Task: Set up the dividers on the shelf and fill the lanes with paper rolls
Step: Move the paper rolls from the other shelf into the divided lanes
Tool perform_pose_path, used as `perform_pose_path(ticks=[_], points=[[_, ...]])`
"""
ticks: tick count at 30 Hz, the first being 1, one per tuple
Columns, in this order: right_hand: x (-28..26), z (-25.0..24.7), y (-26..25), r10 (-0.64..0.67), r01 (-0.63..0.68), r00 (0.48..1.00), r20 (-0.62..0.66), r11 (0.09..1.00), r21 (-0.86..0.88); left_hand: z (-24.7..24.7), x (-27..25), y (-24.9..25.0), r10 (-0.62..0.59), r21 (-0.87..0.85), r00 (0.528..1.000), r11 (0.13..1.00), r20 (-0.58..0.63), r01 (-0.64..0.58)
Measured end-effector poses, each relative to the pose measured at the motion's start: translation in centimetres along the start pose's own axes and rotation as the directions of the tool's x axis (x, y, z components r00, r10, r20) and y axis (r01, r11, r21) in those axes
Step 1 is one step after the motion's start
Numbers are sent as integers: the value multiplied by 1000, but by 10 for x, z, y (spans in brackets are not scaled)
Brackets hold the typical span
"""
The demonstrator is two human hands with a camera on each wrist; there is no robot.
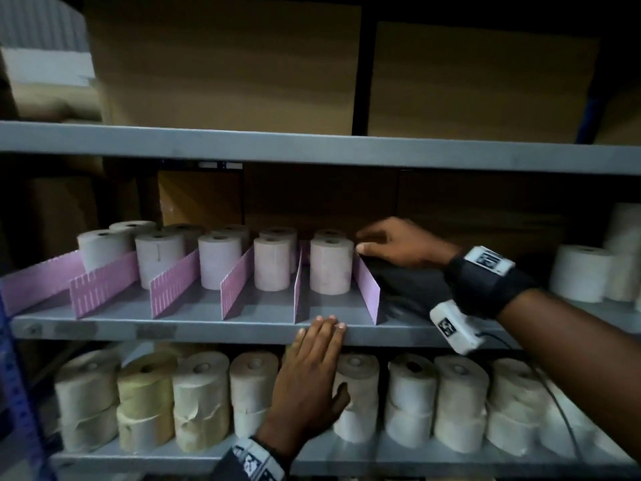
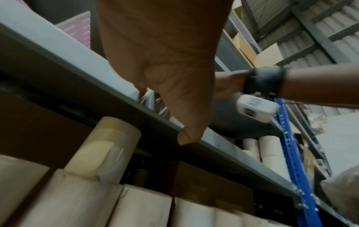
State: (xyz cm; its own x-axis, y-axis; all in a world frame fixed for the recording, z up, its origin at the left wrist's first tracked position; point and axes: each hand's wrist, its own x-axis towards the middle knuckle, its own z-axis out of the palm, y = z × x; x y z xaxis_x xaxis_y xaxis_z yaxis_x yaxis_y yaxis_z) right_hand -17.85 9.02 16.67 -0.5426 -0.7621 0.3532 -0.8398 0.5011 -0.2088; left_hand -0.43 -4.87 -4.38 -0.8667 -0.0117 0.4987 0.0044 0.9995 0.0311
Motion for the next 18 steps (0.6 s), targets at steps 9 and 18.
perform_pose_path(ticks=[9, 18], points=[[-185, -6, 12, 158, -160, 970, -185, 987, 0, -4, -28, 34, 9, -257, 996, 966, -85, -31], [-286, -1, 72, 403, -378, 866, -297, 915, 141, 0, -12, 123, 222, -514, 963, 814, -154, -270]])
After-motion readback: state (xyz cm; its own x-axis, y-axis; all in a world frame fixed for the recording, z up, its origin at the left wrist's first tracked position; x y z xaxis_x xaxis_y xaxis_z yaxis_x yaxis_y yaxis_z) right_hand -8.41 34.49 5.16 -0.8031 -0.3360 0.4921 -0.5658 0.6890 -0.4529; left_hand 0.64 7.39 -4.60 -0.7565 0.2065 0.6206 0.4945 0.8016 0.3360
